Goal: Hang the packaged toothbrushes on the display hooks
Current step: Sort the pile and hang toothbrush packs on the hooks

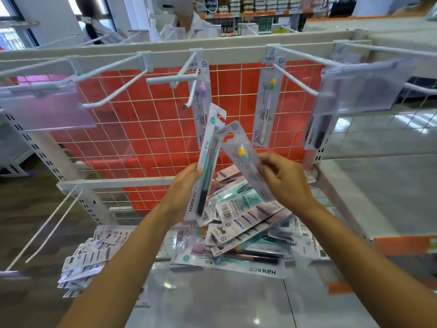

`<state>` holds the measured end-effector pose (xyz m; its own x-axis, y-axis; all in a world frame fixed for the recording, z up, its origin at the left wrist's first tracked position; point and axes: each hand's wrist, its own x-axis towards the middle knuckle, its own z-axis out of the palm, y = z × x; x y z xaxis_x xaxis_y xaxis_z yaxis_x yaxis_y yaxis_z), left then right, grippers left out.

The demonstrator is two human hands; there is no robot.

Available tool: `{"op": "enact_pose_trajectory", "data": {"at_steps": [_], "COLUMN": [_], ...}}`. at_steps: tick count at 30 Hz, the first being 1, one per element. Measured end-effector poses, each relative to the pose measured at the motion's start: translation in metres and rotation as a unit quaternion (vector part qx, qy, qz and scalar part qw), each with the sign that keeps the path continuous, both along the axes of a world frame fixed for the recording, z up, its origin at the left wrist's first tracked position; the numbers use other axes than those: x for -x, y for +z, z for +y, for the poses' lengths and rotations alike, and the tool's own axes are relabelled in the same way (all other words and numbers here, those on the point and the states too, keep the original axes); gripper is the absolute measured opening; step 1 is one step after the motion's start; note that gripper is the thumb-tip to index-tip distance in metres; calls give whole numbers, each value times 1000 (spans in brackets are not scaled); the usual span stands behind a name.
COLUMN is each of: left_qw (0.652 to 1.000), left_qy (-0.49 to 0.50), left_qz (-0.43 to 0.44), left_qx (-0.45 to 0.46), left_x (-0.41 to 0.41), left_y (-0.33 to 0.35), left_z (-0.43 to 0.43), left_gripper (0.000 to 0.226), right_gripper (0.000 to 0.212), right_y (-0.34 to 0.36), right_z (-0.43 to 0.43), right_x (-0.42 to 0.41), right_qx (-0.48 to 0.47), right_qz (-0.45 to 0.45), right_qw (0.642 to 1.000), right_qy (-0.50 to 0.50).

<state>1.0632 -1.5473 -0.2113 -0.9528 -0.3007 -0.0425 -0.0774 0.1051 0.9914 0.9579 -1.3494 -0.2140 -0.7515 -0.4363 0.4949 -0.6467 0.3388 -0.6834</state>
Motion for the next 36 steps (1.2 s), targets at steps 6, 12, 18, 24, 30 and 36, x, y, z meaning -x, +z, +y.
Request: {"op": "enact_pose_trajectory", "data": {"at_steps": [6, 12, 18, 24, 30, 36], "left_qw": [1000, 999, 997, 997, 996, 998], "left_qy": [5, -12, -10, -9, 20, 10], "left_qz": [10, 4, -23, -2, 21, 54], "left_qx": [-29, -40, -66, -79, -87, -40], "left_x": [0, -9, -17, -19, -16, -7], "left_y": [1, -3, -10, -13, -15, -11], "left_z": [10, 20, 16, 12, 19, 40], "left_gripper": [27, 25, 30, 26, 30, 29], "right_gripper": [29, 23, 26, 20, 15, 14], "right_y": [6, 3, -6, -11, -11, -1], "right_z": [-17, -35, -50, -51, -42, -23], "right_x": [-13, -31, -47, -61, -65, -52], "right_qx": [178, 224, 240, 264, 254, 257], "right_qz": [-240, -334, -342, -368, -393, -391], "right_qw": [953, 915, 908, 892, 884, 884], "right_qy": [40, 29, -24, 0, 14, -14]}}
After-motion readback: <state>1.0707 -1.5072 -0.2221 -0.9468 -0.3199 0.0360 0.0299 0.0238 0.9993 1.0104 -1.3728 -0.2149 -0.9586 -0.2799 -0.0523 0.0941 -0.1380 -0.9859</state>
